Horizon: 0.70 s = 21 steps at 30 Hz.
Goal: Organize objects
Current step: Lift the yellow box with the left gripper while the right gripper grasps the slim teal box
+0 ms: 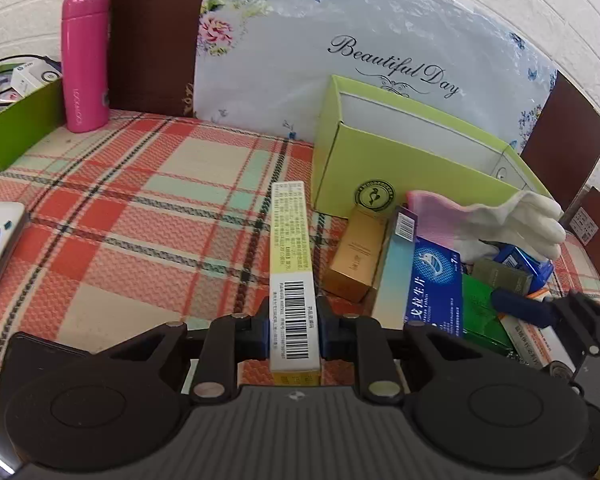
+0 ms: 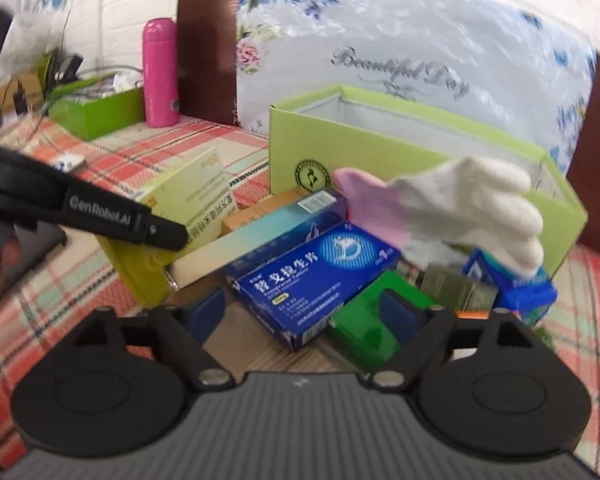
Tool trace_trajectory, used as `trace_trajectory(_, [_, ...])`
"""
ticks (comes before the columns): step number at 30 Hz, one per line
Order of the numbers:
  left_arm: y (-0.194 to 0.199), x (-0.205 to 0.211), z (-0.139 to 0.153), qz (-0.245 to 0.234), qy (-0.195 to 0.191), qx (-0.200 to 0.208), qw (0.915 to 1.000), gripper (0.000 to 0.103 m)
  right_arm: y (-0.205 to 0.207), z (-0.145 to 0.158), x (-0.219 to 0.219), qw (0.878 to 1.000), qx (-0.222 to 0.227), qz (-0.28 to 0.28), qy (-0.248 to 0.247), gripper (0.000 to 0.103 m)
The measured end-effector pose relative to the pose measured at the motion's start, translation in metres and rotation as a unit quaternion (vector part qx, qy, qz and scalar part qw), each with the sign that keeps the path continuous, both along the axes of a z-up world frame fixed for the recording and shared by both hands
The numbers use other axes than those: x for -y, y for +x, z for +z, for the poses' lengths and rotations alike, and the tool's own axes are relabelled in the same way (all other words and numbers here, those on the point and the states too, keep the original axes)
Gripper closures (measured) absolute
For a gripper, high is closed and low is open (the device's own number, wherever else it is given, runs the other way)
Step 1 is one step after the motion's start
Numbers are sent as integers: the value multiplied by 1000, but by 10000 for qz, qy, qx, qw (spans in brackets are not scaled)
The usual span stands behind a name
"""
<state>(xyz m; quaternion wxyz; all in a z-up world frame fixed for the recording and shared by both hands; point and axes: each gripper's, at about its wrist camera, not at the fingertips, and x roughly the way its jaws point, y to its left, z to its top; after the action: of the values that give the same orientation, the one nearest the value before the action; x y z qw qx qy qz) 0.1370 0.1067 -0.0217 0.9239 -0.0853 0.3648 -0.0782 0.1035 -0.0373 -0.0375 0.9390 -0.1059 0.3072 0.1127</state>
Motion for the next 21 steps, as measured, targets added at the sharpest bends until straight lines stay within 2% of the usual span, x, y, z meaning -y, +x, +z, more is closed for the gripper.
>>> trace_trajectory(2, [-3, -6, 3, 25, -62, 62, 10000, 82, -4, 3, -8, 9994, 151, 140, -286, 17])
trace_trajectory(3, [-4, -9, 4, 44, -83, 87, 9999, 82, -6, 7, -8, 9995, 138, 185, -197, 16])
trace_trajectory(6, [-3, -16, 7, 175, -3, 161, 9997, 82, -6, 23, -2, 9970, -166, 266, 710, 16])
trace_trajectory(8, [0, -20, 7, 200, -38, 141, 9997, 82, 0, 29, -4, 9934, -292, 266, 1079, 18])
trace_trajectory(10, [0, -21, 6, 179, -47, 140, 9997, 82, 8, 26, -16, 9950, -294, 236, 921, 33])
trace_trajectory(12, [-2, -21, 5, 180, 4, 164, 9997, 82, 23, 17, -26, 9961, -415, 148, 762, 57])
trace_trajectory(14, [-2, -22, 4, 237, -5, 180, 9996, 79, 37, 7, -28, 9934, -581, 40, 987, 56])
trace_trajectory(17, [5, -21, 2, 305, 103, 98, 9994, 72, 43, 3, -30, 9933, -595, -19, 986, 56])
trace_trajectory(21, [12, -22, -4, 388, 119, -1, 9992, 67, 30, 5, -13, 9905, -668, 3, 1204, 73])
